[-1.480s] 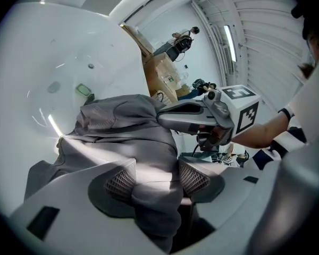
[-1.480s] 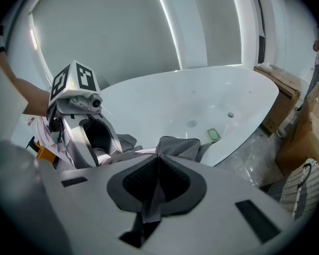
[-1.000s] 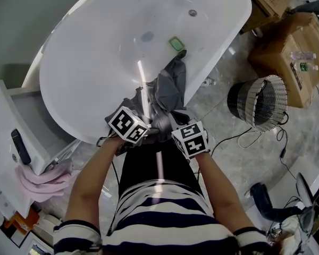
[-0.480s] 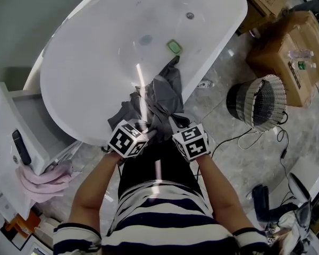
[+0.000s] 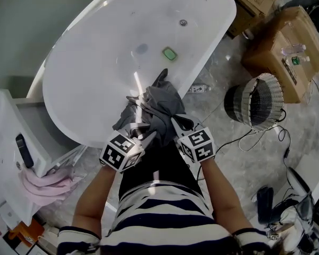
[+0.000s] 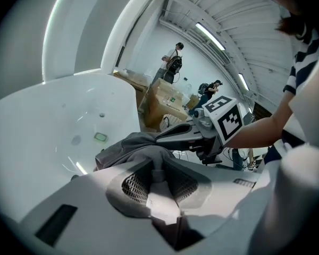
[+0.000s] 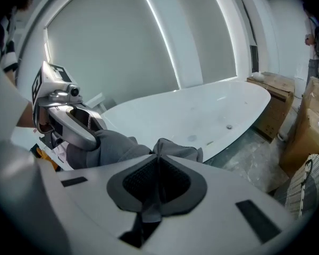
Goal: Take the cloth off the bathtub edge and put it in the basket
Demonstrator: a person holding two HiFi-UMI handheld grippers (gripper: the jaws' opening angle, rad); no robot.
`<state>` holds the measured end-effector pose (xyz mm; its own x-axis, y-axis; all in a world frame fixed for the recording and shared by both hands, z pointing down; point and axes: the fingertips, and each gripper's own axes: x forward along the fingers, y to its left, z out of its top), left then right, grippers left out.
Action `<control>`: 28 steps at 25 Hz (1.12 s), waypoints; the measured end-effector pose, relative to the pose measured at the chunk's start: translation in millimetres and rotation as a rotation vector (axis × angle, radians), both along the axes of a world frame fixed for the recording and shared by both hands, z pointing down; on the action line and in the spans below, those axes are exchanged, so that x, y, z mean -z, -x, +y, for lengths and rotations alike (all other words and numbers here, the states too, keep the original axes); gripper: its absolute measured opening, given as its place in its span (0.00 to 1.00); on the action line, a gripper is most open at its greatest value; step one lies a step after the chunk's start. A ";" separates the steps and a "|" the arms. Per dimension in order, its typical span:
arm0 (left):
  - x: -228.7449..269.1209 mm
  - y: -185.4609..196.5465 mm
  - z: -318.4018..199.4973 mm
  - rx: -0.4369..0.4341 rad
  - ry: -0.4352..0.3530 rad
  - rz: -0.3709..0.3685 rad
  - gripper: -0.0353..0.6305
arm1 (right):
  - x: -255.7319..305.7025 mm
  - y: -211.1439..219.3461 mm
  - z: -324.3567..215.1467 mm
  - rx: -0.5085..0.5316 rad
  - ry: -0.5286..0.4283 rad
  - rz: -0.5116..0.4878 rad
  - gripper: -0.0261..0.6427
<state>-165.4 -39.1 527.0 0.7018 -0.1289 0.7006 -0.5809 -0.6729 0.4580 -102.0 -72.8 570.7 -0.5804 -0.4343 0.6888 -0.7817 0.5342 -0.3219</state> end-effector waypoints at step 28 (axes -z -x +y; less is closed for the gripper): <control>191.0 -89.8 -20.6 -0.059 -0.304 0.357 0.17 | 185.0 -108.0 -13.6 -0.309 -0.299 -0.257 0.08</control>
